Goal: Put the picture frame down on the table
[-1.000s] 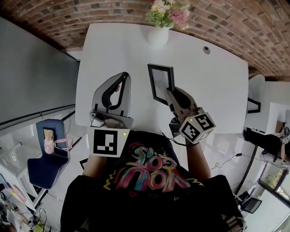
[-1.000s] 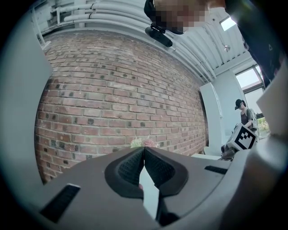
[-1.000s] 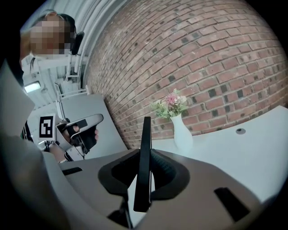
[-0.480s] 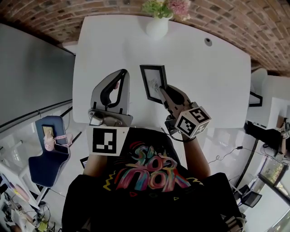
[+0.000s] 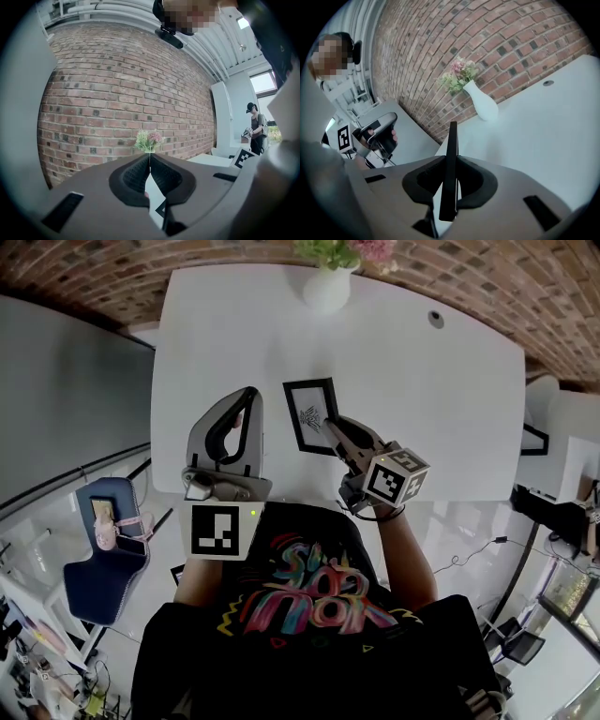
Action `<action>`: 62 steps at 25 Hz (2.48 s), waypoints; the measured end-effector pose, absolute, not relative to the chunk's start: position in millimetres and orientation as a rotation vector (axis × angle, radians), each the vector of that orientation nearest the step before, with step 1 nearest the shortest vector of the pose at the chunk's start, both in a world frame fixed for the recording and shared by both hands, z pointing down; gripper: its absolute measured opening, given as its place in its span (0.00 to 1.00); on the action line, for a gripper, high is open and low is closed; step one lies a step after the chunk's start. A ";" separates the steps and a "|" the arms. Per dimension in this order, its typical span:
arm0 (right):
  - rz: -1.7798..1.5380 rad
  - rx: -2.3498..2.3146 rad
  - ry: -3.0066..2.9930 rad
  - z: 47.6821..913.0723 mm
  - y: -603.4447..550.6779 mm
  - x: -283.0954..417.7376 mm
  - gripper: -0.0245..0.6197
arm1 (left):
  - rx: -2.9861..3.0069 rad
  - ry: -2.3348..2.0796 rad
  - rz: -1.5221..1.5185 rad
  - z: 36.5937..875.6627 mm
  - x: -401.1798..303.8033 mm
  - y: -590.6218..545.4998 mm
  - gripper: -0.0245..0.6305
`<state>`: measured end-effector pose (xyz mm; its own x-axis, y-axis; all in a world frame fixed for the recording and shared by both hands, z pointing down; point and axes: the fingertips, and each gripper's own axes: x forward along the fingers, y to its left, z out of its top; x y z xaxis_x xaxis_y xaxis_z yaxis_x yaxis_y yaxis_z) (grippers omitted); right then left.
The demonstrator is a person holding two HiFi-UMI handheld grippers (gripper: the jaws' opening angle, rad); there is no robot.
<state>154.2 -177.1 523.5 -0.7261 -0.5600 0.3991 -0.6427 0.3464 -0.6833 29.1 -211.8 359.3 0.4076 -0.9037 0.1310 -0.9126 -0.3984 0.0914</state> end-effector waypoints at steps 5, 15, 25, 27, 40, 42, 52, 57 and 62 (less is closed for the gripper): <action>1.517 1.093 -2.453 547.2 -177.3 158.3 0.18 | 2.505 -1.639 0.085 362.0 28.8 -211.7 0.07; 1.819 1.116 -2.404 584.8 -190.1 165.1 0.18 | 2.509 -1.648 0.091 359.6 24.1 -208.1 0.07; 1.917 1.236 -2.355 602.3 -209.8 173.8 0.18 | 2.502 -1.647 0.081 358.4 22.8 -206.3 0.07; 1.888 1.235 -2.342 604.8 -211.1 173.9 0.18 | 2.501 -1.645 0.080 358.4 22.8 -206.0 0.07; 1.712 1.281 -2.193 621.9 -207.5 181.9 0.20 | 2.496 -1.635 0.068 361.0 21.8 -205.4 0.07; 1.675 1.267 -2.171 625.0 -204.5 182.0 0.21 | 2.493 -1.640 0.066 361.1 20.2 -205.4 0.07; 1.535 1.206 -2.075 635.1 -194.8 182.4 0.30 | 2.502 -1.622 0.068 361.4 21.0 -204.8 0.07; 1.503 1.224 -2.054 635.6 -195.6 184.6 0.30 | 2.505 -1.623 0.069 360.1 21.1 -204.6 0.07; 1.427 1.224 -2.022 636.8 -194.2 185.5 0.33 | 2.507 -1.625 0.059 359.2 21.1 -203.7 0.07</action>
<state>185.5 -194.2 636.8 -0.5493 -0.4338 0.7142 -0.8183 0.1060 -0.5650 21.1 -203.7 359.2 0.4114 -0.9040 0.1161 -0.9101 -0.4005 0.1067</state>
